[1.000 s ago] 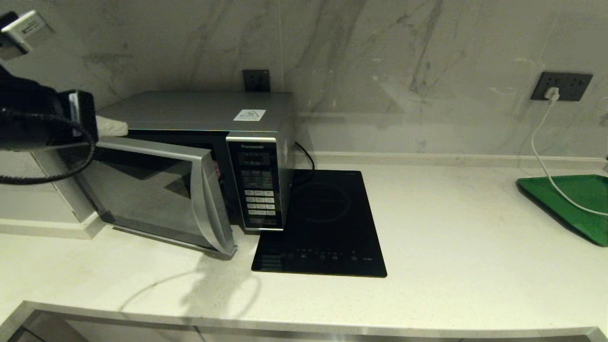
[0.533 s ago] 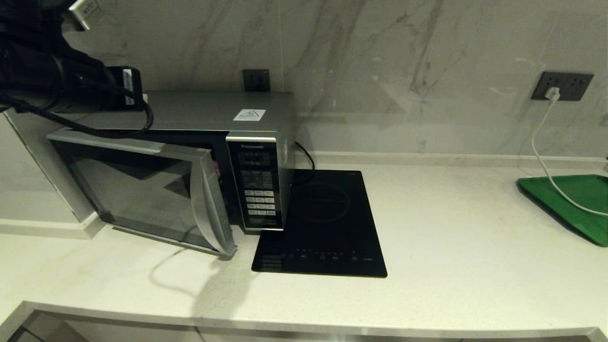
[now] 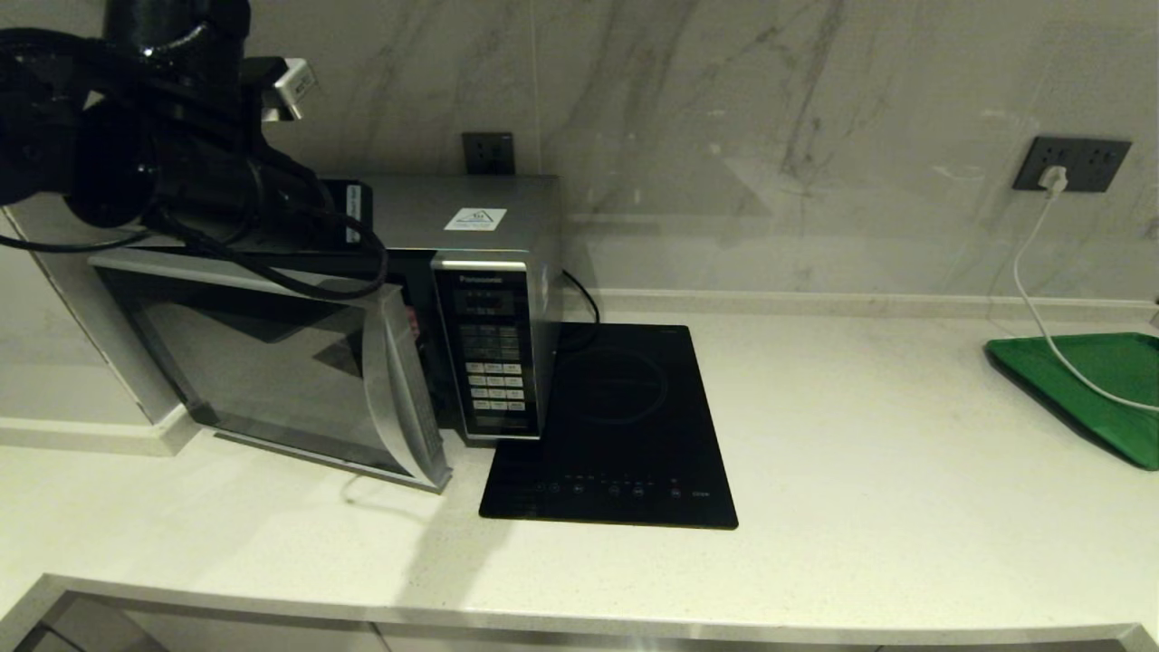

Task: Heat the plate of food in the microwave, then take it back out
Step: Open the microwave oven

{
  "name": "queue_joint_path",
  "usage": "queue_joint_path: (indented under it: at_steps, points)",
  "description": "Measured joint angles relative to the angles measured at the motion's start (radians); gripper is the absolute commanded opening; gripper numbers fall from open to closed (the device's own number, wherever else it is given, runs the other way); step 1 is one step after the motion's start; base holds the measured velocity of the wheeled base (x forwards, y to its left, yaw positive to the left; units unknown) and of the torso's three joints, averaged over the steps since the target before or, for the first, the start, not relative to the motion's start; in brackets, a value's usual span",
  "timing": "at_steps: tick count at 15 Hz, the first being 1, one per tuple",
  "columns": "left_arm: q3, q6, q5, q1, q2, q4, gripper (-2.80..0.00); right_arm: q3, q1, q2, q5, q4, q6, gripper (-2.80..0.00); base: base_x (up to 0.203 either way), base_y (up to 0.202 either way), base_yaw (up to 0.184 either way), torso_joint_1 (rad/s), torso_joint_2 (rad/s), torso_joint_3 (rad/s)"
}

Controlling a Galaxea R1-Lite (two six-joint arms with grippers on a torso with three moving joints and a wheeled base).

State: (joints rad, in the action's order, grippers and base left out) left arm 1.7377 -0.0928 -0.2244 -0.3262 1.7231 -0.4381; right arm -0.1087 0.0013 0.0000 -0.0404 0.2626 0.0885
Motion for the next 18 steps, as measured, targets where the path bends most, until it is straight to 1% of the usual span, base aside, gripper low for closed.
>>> queue_joint_path:
  at_steps: [3,6,8,14,15,16,18]
  points:
    - [-0.018,-0.010,-0.014,0.001,0.029,0.000,-2.80,0.000,0.000,0.000,0.000,0.000,0.000,-2.80,0.000,0.000,0.000,0.000,0.00,0.000]
    - [-0.043,-0.017,-0.014,0.001,0.042,0.002,-2.80,0.000,0.000,0.000,0.000,0.000,0.000,-2.80,0.000,0.000,0.000,0.000,0.00,0.000]
    - [-0.054,-0.032,-0.015,0.001,0.044,0.003,-2.80,0.000,0.000,0.000,0.000,0.000,0.000,-2.80,0.000,0.000,0.000,0.000,0.00,0.000]
    - [-0.110,-0.026,-0.045,0.003,-0.007,0.000,-2.80,0.000,0.000,0.000,0.000,0.000,0.000,-2.80,0.000,0.000,0.000,0.000,0.00,0.000]
    - [-0.133,-0.023,-0.068,0.004,-0.025,0.002,-2.80,0.000,0.000,0.000,0.000,0.000,0.000,-2.80,0.000,0.000,0.000,0.000,0.00,0.000]
    - [-0.161,-0.018,-0.106,0.007,-0.045,0.004,-2.80,0.000,0.000,0.000,0.001,0.000,0.000,-2.80,0.000,0.000,0.000,0.000,0.00,0.000]
    - [-0.231,0.007,-0.214,0.030,-0.088,0.003,-2.80,0.000,0.000,0.000,0.000,0.000,0.000,-2.80,0.000,0.000,0.000,0.000,0.00,0.000]
